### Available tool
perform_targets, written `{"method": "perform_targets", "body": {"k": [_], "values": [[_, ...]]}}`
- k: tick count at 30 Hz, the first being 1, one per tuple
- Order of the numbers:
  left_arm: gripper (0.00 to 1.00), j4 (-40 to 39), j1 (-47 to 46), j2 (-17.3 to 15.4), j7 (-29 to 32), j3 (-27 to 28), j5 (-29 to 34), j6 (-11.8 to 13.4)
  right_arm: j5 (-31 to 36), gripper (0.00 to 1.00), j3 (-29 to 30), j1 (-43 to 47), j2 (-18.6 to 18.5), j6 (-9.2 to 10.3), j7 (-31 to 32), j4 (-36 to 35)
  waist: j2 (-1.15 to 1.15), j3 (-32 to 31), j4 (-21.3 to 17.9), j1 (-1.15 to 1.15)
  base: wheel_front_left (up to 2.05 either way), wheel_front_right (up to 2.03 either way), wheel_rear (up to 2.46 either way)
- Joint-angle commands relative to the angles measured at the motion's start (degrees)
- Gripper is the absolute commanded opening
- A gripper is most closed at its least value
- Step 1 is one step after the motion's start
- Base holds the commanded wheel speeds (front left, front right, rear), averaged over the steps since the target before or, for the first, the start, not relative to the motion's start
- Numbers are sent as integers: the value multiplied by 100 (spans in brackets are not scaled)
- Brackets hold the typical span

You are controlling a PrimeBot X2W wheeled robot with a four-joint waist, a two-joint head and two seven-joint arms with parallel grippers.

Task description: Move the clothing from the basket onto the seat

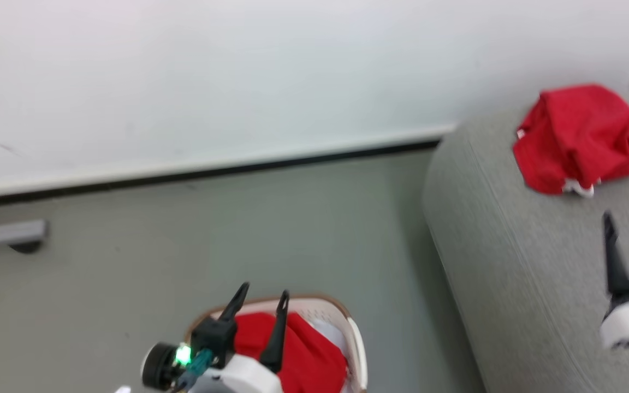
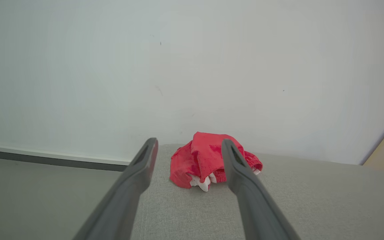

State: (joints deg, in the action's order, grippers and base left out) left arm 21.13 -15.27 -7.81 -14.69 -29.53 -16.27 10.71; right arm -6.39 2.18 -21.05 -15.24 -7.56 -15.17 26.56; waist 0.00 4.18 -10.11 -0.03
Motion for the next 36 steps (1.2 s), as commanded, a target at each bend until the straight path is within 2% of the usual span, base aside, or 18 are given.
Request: {"method": "perform_targets", "body": {"k": [1,6,11,17,25,36], "values": [[100,-8,104,-47,-22,42,-82,33,-61,100,-33,178,82,14,4,-66,0,-496,421,3,0,0,0],[100,-158,610,-214,-43,249,-94,143,-146,100,35,1074,310,14,3,-618,0,-787,782,3,0,0,0],[100,-578,1131,-336,-44,592,55,214,-124,100,23,1711,730,15,3,-833,0,-934,996,3,0,0,0],[100,-905,1557,-302,-46,915,170,141,36,100,76,2165,1092,14,3,-920,0,-992,1108,3,0,0,0],[100,-978,1642,-169,-46,1138,379,-36,118,100,-19,2225,1213,14,3,-853,0,-979,1053,3,0,0,0],[100,-849,1548,-51,-47,1303,536,-258,134,100,13,2065,1230,14,3,-980,0,-779,711,3,0,0,0]]}}
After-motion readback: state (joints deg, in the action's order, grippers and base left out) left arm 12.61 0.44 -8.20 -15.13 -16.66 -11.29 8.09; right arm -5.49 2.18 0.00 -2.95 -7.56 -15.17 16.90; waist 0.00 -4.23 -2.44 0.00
